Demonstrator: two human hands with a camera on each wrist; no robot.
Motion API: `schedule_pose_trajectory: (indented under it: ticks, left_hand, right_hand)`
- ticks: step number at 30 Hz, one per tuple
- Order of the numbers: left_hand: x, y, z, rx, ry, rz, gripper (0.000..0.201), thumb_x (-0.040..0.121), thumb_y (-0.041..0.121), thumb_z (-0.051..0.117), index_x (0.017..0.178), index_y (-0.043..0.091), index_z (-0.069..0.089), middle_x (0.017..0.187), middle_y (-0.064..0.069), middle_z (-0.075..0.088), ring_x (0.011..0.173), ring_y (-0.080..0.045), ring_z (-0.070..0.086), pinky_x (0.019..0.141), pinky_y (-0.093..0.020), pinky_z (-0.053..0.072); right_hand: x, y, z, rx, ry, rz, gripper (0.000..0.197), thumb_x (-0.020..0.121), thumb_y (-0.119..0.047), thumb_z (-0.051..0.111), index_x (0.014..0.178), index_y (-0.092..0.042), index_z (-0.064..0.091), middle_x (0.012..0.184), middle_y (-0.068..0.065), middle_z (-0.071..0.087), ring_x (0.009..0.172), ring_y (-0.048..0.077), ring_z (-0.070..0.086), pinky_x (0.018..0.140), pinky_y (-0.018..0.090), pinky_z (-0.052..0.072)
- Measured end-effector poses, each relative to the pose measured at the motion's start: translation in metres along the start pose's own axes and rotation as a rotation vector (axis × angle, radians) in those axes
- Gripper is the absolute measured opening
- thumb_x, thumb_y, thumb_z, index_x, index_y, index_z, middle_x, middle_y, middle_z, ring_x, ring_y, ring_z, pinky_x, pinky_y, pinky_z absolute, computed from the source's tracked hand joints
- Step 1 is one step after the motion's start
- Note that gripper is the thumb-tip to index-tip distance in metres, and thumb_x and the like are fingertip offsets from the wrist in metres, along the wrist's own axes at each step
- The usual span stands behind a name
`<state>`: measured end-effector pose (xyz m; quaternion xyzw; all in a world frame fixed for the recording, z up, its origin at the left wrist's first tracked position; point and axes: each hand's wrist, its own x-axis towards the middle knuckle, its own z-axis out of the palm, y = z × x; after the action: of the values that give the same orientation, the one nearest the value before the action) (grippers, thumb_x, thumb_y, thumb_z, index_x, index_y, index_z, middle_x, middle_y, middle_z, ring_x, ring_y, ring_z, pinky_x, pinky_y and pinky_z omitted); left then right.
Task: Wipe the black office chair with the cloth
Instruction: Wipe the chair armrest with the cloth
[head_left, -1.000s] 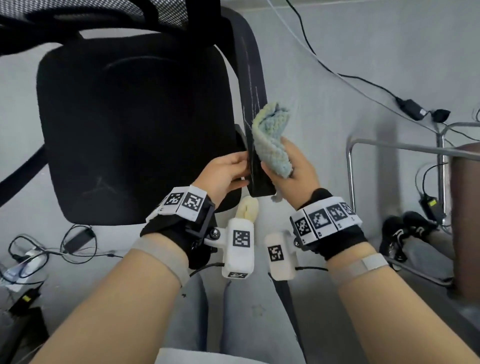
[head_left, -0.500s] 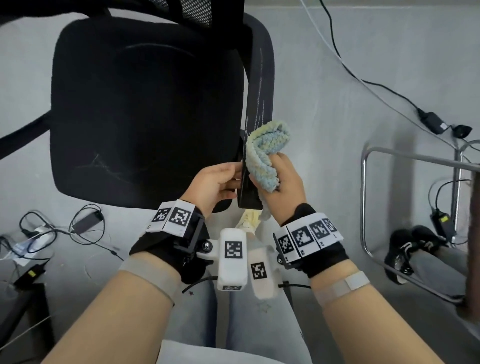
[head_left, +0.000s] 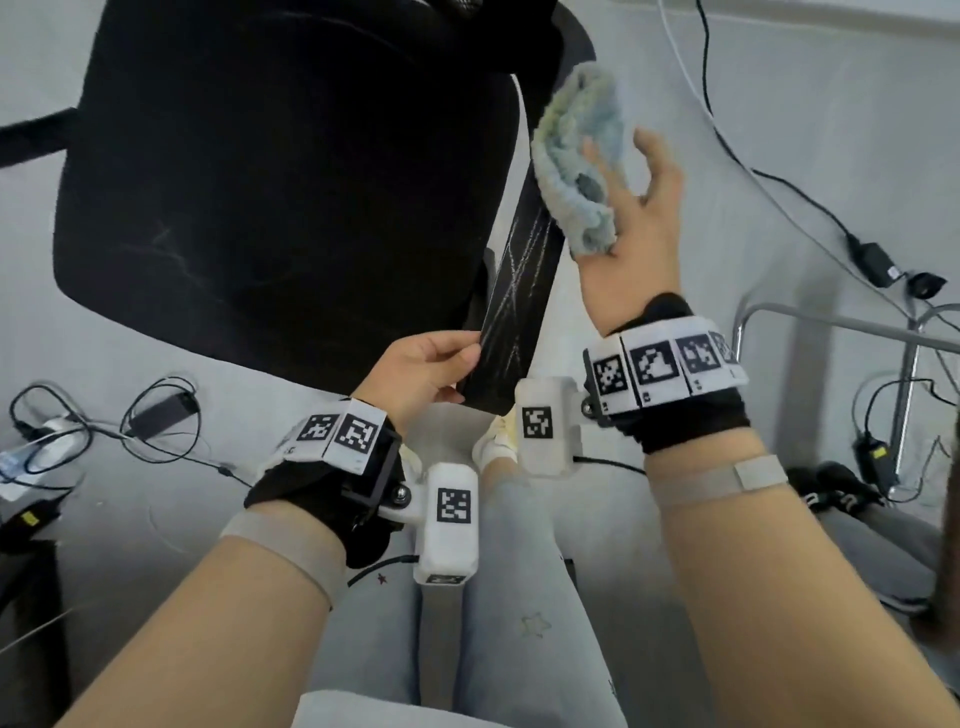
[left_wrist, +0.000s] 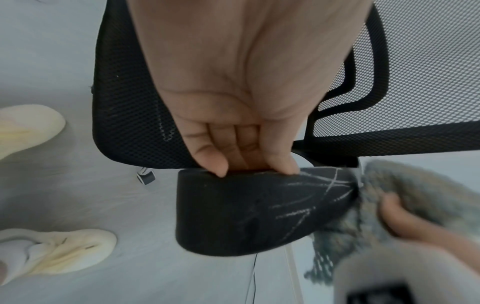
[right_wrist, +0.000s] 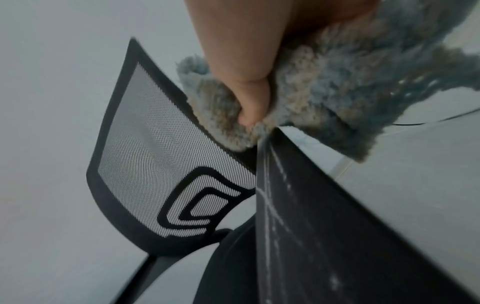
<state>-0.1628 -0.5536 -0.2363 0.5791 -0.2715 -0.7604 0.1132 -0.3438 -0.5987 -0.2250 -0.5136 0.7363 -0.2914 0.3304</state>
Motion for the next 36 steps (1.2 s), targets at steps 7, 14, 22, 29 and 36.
schedule_pose_trajectory:
  ticks: [7,14,22,29,36]
  left_hand:
    - [-0.003,-0.007,-0.001,0.068,0.007,0.075,0.021,0.09,0.012,0.049,0.097,0.023,0.064,0.086,0.003,0.065,0.076,-0.012,0.056,0.063,-0.022,0.045]
    - [-0.005,-0.007,-0.01,0.152,0.005,0.091,0.021,0.09,0.013,0.049,0.103,0.013,0.066,0.08,0.004,0.063,0.061,-0.001,0.052,0.041,-0.006,0.033]
    - [-0.003,0.003,-0.008,0.253,-0.02,0.136,0.017,0.089,0.003,0.047,0.094,0.007,0.062,0.071,0.006,0.059,0.049,0.013,0.056,0.044,-0.001,0.037]
    - [-0.002,-0.005,-0.006,0.257,0.0,0.099,0.024,0.09,0.008,0.047,0.08,0.024,0.062,0.07,0.004,0.058,0.052,0.003,0.053,0.045,-0.013,0.036]
    - [-0.015,-0.016,-0.005,0.318,0.108,0.091,0.011,0.087,0.016,0.054,0.091,0.019,0.063,0.083,0.004,0.062,0.075,-0.004,0.056,0.055,-0.011,0.045]
  right_hand:
    - [-0.058,-0.001,0.018,-0.269,-0.274,-0.103,0.057,0.085,-0.007,0.045,0.131,-0.041,0.037,0.145,-0.022,0.008,0.092,0.009,0.027,0.079,0.005,0.031]
    - [0.016,-0.01,0.01,-0.25,-0.214,0.071,0.067,0.09,-0.013,0.043,0.132,-0.052,0.009,0.126,0.003,0.048,0.096,0.019,0.046,0.085,0.029,0.042]
    - [0.058,0.01,0.01,-0.179,-0.204,0.122,0.07,0.084,-0.007,0.045,0.139,-0.04,0.015,0.117,0.012,0.058,0.092,0.032,0.06,0.085,0.041,0.052]
    - [0.0,-0.005,-0.009,-0.287,-0.317,-0.05,0.062,0.091,-0.006,0.041,0.129,-0.047,0.015,0.13,-0.013,0.046,0.09,0.015,0.032,0.077,0.016,0.035]
    - [0.084,0.0,0.005,-0.235,-0.24,0.096,0.061,0.086,-0.012,0.043,0.135,-0.043,0.024,0.119,0.005,0.061,0.109,0.025,0.052,0.091,0.046,0.05]
